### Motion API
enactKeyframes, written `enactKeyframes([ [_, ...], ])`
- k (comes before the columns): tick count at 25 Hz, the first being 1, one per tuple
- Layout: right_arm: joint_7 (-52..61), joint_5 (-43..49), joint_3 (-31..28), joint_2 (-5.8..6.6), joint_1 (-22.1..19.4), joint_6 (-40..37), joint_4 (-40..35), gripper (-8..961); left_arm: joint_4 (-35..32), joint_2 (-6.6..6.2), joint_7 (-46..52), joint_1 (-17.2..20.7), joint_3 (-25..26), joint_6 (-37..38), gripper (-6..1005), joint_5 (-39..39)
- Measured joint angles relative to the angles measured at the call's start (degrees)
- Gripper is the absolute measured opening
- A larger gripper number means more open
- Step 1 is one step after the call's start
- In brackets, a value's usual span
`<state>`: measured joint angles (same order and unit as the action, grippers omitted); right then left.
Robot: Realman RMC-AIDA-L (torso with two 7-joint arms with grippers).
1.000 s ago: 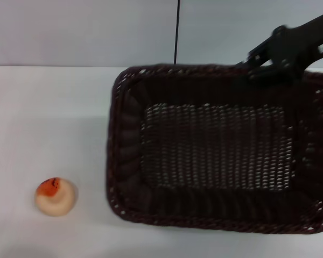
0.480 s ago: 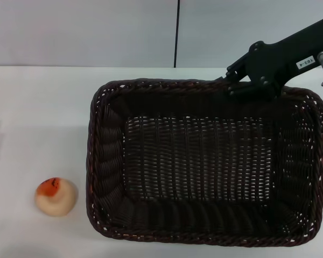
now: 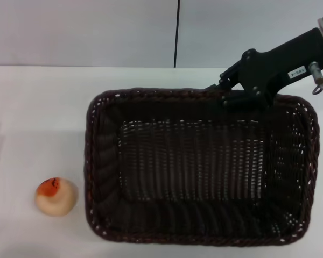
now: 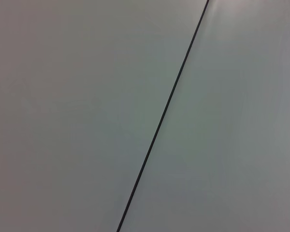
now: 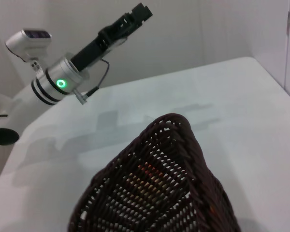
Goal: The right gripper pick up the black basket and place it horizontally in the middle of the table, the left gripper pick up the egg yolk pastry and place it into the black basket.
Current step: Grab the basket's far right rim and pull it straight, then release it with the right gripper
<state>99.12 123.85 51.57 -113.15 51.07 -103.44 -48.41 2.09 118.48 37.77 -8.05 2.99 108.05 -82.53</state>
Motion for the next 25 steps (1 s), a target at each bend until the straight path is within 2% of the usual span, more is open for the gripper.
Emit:
enactKeyframes([
  [16, -4.6, 1.8, 0.3, -0.02, 0.1, 4.3, 4.3, 228, 2.4, 0.09, 0.0, 0.4, -1.2, 0.0, 677, 0.0],
  [21, -5.0, 1.8, 0.9, -0.39, 0.3, 5.8, 5.2, 228, 2.4, 0.09, 0.0, 0.6, -1.8, 0.1, 677, 0.0],
  [25, -5.1, 1.9, 1.2, -0.92, 0.0, 7.0, 5.3, 330, 2.4, 0.08, 0.0, 0.8, -2.3, -0.1, 677, 0.0],
])
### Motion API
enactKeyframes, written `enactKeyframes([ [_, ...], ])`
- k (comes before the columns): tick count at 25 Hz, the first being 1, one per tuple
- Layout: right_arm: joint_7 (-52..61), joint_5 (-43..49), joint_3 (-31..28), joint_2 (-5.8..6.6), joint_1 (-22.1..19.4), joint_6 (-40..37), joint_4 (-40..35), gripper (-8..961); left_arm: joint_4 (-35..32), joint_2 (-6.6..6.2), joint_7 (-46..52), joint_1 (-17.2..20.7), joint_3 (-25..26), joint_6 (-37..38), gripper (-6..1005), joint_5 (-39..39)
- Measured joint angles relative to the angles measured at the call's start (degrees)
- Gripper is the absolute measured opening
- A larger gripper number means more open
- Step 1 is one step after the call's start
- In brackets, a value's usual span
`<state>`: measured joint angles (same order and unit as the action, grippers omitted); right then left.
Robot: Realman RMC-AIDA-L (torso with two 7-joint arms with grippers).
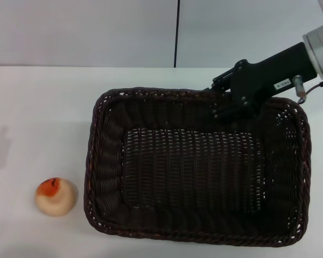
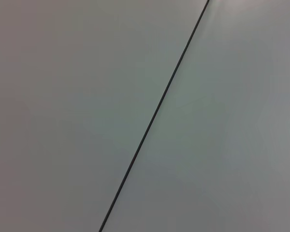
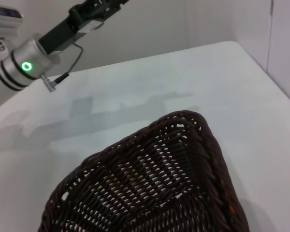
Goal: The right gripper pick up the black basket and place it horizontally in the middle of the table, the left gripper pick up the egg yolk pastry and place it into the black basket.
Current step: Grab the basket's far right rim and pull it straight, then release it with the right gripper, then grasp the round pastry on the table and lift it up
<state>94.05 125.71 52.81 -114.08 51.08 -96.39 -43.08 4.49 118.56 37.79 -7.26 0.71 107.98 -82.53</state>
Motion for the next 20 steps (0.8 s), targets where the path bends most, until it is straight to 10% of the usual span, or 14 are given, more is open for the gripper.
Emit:
enactKeyframes([
  [7, -0.4, -0.8, -0.7, -0.48, -1.3, 4.7, 0.1, 508, -0.2, -0.03, 0.0, 0.0, -1.0, -0.1, 676, -0.5],
  [20, -11.6, -13.9, -9.4, -0.53, -7.1, 15.6, 4.2, 509, -2.0, -0.24, 0.0, -0.4, -5.6, -0.1, 674, -0.7],
])
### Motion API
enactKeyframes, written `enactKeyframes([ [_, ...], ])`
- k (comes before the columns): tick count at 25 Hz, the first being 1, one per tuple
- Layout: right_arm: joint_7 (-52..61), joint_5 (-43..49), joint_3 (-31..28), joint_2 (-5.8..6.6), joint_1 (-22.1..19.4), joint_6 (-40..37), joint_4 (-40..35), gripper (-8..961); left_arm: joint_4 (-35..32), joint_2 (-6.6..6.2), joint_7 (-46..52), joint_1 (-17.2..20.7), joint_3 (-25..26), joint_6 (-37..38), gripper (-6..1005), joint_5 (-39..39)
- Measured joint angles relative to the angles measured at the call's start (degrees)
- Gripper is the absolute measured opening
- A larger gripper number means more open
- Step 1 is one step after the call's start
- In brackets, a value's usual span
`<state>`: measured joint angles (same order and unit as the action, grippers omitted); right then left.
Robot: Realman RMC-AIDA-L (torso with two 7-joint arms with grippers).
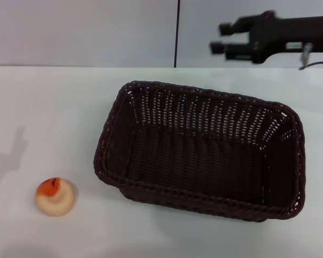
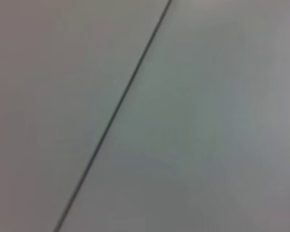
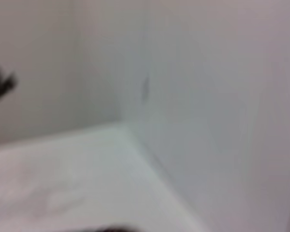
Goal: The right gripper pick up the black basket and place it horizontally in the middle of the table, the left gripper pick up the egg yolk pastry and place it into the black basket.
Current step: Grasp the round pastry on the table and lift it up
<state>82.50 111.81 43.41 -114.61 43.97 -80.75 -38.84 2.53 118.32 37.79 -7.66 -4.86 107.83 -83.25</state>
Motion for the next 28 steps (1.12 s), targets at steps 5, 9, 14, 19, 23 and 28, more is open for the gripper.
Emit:
enactKeyframes([
  [5, -8.5, -15.9, -6.2, -1.80, -8.2, 1.3, 2.9, 508, -6.2, -0.31, 1.2, 0.5, -7.6, -0.2, 672, 0.0],
  [9, -14.0, -30.0, -9.9, -3.85, -16.4, 1.9, 6.2, 508, -17.9, -1.20, 8.0, 3.0, -18.4, -4.4, 670, -1.8],
  [14, -18.8, -41.6, -11.1, -3.94, -22.7, 0.9, 13.2, 509, -20.2, -2.47, 9.0, 4.4, -19.2, -8.6, 668, -10.4],
  [19, -22.5, -46.2, -11.2, -4.05, -24.6, 0.5, 16.6, 509, -20.9, -2.62, 8.9, 4.7, -19.5, -11.4, 665, -16.2],
  [23, -22.5, -46.7, -11.3, -4.07, -24.3, 0.4, 17.8, 509, -21.0, -2.44, 8.8, 4.2, -19.5, -13.2, 664, -19.0],
  [28, -22.5, -46.8, -11.8, -4.15, -24.1, 0.4, 18.3, 508, -21.0, -2.17, 8.6, 3.9, -20.1, -15.9, 662, -21.7],
])
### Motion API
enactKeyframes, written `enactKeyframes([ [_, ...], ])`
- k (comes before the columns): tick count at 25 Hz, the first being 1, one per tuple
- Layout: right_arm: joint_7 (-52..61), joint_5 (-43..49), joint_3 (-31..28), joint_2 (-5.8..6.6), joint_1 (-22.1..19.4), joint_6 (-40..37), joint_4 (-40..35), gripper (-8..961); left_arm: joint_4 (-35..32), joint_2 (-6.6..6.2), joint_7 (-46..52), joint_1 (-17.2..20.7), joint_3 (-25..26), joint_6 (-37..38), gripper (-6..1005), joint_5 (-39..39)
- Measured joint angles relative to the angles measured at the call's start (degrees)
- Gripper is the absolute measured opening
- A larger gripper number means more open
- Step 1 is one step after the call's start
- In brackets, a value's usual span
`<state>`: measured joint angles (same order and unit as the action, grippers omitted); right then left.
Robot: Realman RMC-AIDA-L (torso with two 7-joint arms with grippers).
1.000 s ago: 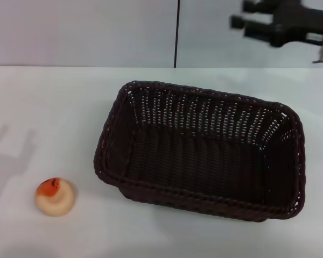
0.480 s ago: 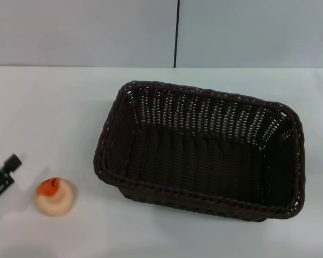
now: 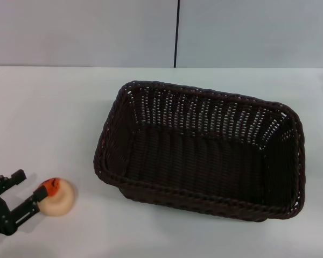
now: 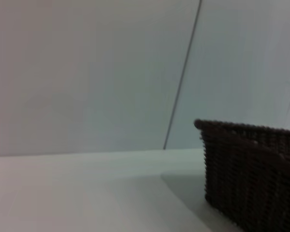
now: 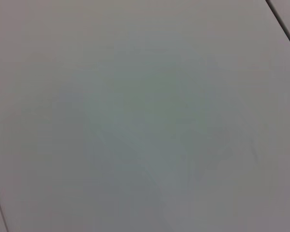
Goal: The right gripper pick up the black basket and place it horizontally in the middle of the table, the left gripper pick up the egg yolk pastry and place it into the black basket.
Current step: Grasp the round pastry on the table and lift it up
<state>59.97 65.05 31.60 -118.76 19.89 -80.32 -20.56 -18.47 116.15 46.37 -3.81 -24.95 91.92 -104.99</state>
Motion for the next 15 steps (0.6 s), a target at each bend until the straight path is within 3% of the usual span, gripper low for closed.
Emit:
enactKeyframes([
  [15, -0.8, -0.1, -0.1, 0.12, 1.9, 0.5, 2.0, 509, -0.1, 0.30, 0.3, -0.9, -0.9, -1.4, 655, -3.6],
])
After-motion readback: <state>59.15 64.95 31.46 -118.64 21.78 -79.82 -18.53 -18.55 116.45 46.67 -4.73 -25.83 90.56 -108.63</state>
